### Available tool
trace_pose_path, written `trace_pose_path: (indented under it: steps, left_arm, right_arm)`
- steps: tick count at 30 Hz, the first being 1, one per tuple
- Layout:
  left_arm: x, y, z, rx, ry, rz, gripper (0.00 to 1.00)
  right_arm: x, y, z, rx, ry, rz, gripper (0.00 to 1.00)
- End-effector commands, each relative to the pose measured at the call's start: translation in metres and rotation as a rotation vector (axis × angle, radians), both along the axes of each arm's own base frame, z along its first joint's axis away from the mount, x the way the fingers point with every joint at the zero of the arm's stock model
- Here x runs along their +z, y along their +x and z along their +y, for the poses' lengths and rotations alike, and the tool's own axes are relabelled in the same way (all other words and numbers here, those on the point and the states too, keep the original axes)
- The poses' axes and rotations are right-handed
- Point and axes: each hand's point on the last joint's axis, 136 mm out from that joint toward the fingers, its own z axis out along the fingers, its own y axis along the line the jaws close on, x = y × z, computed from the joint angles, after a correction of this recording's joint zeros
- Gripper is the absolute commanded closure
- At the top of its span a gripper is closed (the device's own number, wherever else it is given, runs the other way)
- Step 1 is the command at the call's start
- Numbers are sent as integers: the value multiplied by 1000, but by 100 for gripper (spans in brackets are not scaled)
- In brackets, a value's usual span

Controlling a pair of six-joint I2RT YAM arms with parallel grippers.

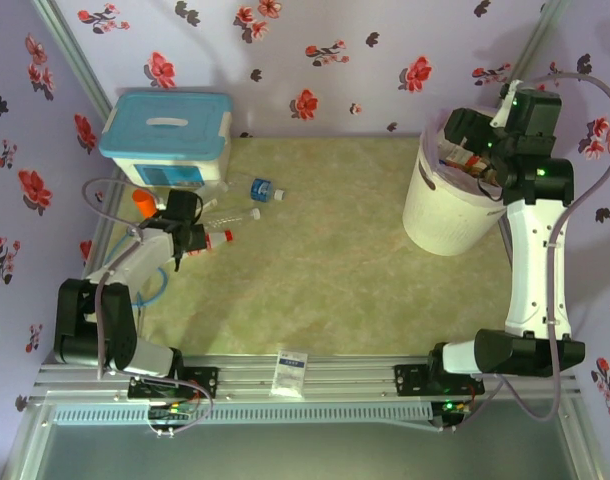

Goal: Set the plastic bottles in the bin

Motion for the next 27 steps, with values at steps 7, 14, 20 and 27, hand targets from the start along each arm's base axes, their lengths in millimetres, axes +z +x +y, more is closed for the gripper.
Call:
trace_pose_path:
  steps: [7, 14, 20, 27]
  left_arm:
    - [-8, 17, 0, -54, -44, -3, 0]
    - [-32, 8, -20, -131, -122, 99, 0]
    - [-23, -21, -59, -193, -294, 116, 3]
    - [21, -51, -117, -369, -415, 80, 2]
  right_arm:
    - [2, -8, 4, 23, -11, -10, 13]
    - [2, -10, 4, 26, -9, -10, 13]
    - [4, -10, 5, 28, -3, -19, 13]
    - [2, -9, 7, 34, 11, -19, 13]
